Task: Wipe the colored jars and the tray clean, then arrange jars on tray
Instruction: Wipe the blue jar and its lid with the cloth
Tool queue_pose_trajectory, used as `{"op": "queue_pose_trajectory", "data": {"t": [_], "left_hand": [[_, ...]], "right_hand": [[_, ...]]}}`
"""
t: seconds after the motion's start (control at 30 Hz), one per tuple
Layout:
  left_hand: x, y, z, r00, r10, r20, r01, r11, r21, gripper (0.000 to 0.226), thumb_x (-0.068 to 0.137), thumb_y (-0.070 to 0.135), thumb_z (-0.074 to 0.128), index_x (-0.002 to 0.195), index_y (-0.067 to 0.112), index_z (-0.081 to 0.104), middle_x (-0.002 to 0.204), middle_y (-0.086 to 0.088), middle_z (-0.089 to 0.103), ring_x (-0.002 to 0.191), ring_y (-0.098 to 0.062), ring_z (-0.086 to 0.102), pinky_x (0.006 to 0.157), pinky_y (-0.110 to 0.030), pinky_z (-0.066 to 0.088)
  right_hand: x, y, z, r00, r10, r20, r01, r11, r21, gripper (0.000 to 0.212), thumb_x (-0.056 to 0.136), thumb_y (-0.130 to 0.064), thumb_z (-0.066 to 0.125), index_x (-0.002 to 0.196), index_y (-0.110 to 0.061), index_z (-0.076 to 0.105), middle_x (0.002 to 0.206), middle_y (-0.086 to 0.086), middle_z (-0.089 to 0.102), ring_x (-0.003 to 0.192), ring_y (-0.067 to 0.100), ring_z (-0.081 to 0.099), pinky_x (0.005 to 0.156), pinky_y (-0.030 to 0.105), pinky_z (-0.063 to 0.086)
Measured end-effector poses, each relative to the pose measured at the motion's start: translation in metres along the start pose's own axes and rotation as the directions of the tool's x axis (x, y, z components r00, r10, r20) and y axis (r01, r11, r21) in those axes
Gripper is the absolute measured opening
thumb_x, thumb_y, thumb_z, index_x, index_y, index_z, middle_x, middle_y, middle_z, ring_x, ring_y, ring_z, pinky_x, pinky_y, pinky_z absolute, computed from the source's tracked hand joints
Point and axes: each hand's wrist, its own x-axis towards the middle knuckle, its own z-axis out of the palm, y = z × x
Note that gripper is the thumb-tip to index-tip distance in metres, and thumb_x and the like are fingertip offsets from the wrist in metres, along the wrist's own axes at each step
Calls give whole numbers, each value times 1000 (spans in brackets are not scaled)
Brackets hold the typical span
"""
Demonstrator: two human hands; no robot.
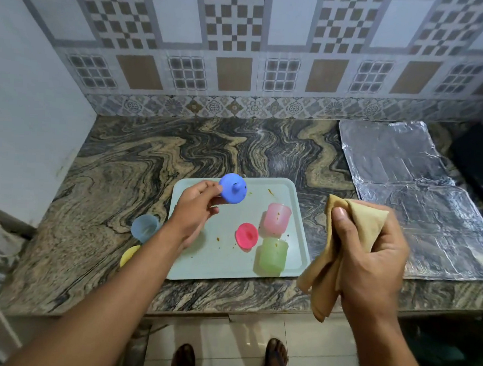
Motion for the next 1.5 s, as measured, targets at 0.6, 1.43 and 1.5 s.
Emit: {"op": "queue_pose_trajectory", "data": {"t": [0.6,1.43,1.5], "left_hand": [[-132,48,39,971,234,43,-188,864,-467,11,97,19,55,104,13,62,106,-23,69,92,-26,62,84,-39,50],[-129,58,18,994,110,16,-87,859,-504,17,84,19,71,101,17,65,91,-2,77,75,-9,70,66,-22,57],[-129,59,17,996,88,-10,-80,850,-521,15,85,22,65,99,18,63,89,-1,78,75,-9,70,67,-23,57]], "right_hand": [[-18,-27,100,964,-267,19,267,958,-105,26,87,-32,82,91,-25,58,82,-9,71,71,18,68,64,43,57],[42,-32,89,960,-276,52,281,949,-146,24,88,-15,81,88,-11,57,70,-13,60,61,-1,54,60,20,46],[38,-33,87,959,-265,97,275,955,-108,22,88,-15,80,89,-12,59,74,-12,62,64,3,57,63,24,49]]}}
